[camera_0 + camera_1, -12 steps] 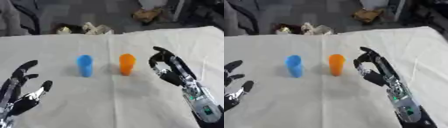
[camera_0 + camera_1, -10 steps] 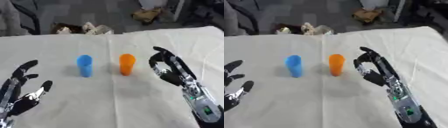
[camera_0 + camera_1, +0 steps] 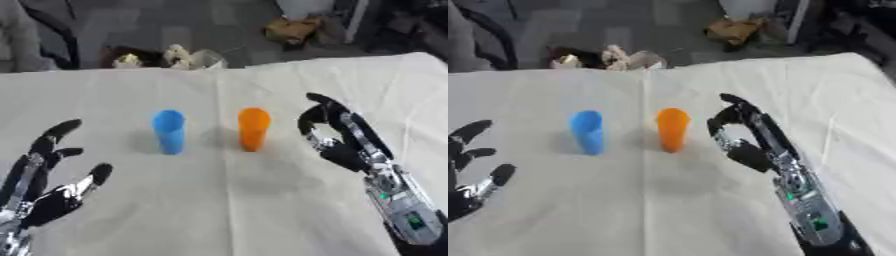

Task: Pour the contents of one cup into another cup.

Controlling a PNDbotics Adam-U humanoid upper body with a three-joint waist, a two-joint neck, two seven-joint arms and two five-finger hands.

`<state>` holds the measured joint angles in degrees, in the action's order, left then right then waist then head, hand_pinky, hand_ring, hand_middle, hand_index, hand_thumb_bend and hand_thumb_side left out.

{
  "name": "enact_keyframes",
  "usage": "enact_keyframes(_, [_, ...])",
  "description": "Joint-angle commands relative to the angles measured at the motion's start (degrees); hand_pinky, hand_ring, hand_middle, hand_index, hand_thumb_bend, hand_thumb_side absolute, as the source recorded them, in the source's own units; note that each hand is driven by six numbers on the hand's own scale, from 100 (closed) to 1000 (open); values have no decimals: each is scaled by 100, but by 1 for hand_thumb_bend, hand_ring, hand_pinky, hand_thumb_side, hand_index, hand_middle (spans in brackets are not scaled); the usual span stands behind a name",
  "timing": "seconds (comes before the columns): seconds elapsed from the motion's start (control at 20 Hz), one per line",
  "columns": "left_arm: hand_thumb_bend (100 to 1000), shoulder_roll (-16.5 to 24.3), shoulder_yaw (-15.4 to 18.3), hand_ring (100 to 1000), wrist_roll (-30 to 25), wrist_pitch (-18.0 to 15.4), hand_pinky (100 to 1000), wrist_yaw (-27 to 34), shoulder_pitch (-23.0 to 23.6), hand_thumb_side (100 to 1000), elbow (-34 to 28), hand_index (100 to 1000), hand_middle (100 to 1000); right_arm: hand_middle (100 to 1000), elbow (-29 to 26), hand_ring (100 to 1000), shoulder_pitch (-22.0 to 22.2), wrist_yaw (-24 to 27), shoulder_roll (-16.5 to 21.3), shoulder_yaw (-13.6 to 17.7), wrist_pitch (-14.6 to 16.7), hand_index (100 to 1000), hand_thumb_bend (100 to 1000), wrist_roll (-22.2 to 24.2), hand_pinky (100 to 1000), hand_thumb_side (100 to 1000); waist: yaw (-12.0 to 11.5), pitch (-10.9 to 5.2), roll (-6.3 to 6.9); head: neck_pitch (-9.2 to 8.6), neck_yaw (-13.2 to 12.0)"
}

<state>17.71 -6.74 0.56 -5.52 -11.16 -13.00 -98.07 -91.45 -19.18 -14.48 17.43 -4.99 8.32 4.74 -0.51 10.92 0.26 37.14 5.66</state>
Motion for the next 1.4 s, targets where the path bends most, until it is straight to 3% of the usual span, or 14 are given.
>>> enact_keyframes(0.05, [696,185,-70,1000,46,-57,772,52,-191,500,143,919,879,642,-79,693,-88,60,70,26,-2,939,234,-24,809,628,8,-72,-1,-49,-19])
enact_keyframes(0.45, [751,235,-280,1000,115,-322,750,131,-814,507,1175,922,857,637,-85,689,-94,99,62,4,-4,936,228,-60,808,630,74,-72,-6,-45,-65])
enact_keyframes(1.4, [742,-41,-585,1000,381,-880,721,-558,-2147,514,3185,921,823,636,-103,689,-115,134,37,-41,9,936,226,-17,808,633,238,-41,-55,-44,-165])
